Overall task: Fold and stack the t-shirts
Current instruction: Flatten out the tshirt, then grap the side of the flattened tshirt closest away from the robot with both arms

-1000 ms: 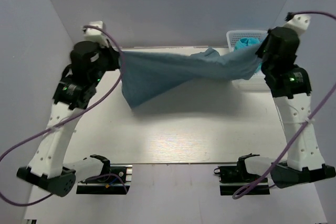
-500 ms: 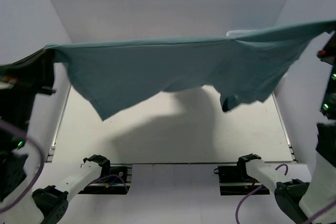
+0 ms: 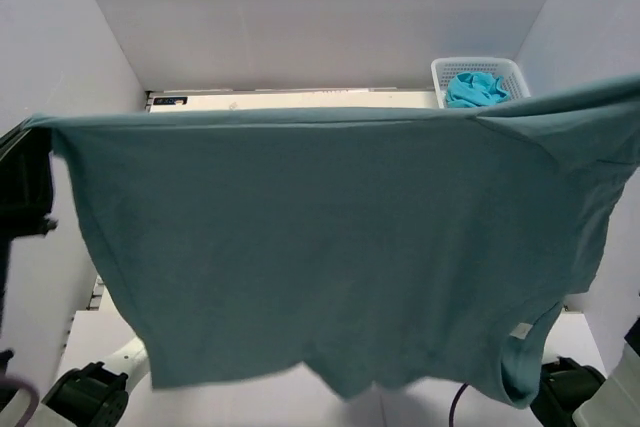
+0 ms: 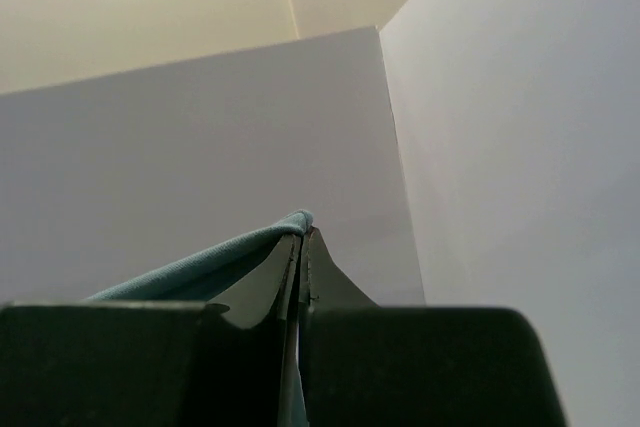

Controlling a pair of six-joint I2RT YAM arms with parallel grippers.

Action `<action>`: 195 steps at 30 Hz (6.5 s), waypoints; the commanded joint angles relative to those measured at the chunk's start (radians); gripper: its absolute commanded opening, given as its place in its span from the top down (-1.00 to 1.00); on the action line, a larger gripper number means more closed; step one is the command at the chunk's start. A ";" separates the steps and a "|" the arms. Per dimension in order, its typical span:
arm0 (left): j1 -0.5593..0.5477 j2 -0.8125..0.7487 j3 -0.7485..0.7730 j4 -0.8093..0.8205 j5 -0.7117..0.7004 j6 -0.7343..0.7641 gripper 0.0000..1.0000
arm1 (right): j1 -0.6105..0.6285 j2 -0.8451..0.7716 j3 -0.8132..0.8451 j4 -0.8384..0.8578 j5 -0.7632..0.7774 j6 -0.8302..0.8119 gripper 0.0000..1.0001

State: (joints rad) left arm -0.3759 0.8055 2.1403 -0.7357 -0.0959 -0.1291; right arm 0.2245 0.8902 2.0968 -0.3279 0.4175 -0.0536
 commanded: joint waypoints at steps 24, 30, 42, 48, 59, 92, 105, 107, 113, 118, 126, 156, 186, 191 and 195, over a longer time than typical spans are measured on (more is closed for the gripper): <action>0.146 0.990 -0.584 0.337 -0.340 -0.095 1.00 | -0.011 0.938 -0.399 0.296 0.004 0.144 1.00; 0.198 1.291 -0.350 0.348 -0.309 -0.073 1.00 | -0.008 1.272 -0.092 0.288 -0.025 0.106 1.00; 0.322 1.746 0.237 0.315 -0.279 -0.199 -1.00 | -0.001 1.708 0.291 0.613 -0.107 0.014 0.00; 0.345 1.548 0.095 0.312 -0.237 -0.222 -1.00 | 0.019 1.416 0.036 0.493 -0.224 0.076 -0.81; 0.287 1.272 -0.256 0.056 -0.053 -0.237 -1.00 | 0.058 0.914 -0.496 -0.089 -0.333 0.434 -0.81; 0.285 1.365 -0.390 0.032 -0.074 -0.446 -1.00 | -0.011 1.594 0.115 -0.295 -0.325 0.319 -0.81; 0.295 0.795 -0.839 -0.087 -0.243 -0.625 -1.00 | 0.116 0.959 -0.483 -0.048 -0.395 0.299 -0.81; 0.316 0.677 -1.031 -0.102 -0.283 -0.691 -1.00 | 0.125 0.805 -0.673 -0.017 -0.398 0.359 -0.81; 0.351 0.492 -1.375 -0.021 -0.186 -0.737 -1.00 | 0.139 0.451 -1.055 -0.065 -0.312 0.472 -0.81; 0.380 0.475 -1.482 0.077 -0.166 -0.765 -0.93 | 0.145 0.276 -1.204 -0.192 -0.289 0.520 -0.81; 0.402 0.546 -1.530 0.196 -0.120 -0.776 -0.75 | 0.156 0.197 -1.301 -0.329 -0.321 0.571 -0.81; 0.393 0.224 -1.567 0.165 -0.030 -0.687 1.00 | 0.311 0.380 -1.483 -0.344 -0.379 0.745 1.00; 0.402 0.485 -1.553 0.251 -0.125 -0.745 1.00 | 0.311 0.365 -1.368 -0.375 -0.395 0.658 1.00; 0.391 0.343 -1.571 0.277 -0.113 -0.735 1.00 | 0.308 0.342 -1.325 -0.385 -0.407 0.652 1.00; 0.391 0.229 -1.557 0.254 -0.103 -0.748 1.00 | 0.305 0.334 -1.221 -0.407 -0.385 0.644 1.00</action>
State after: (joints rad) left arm 0.0223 1.1267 0.5648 -0.4896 -0.2134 -0.8768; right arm 0.5320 1.2549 0.7776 -0.7097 0.0132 0.6064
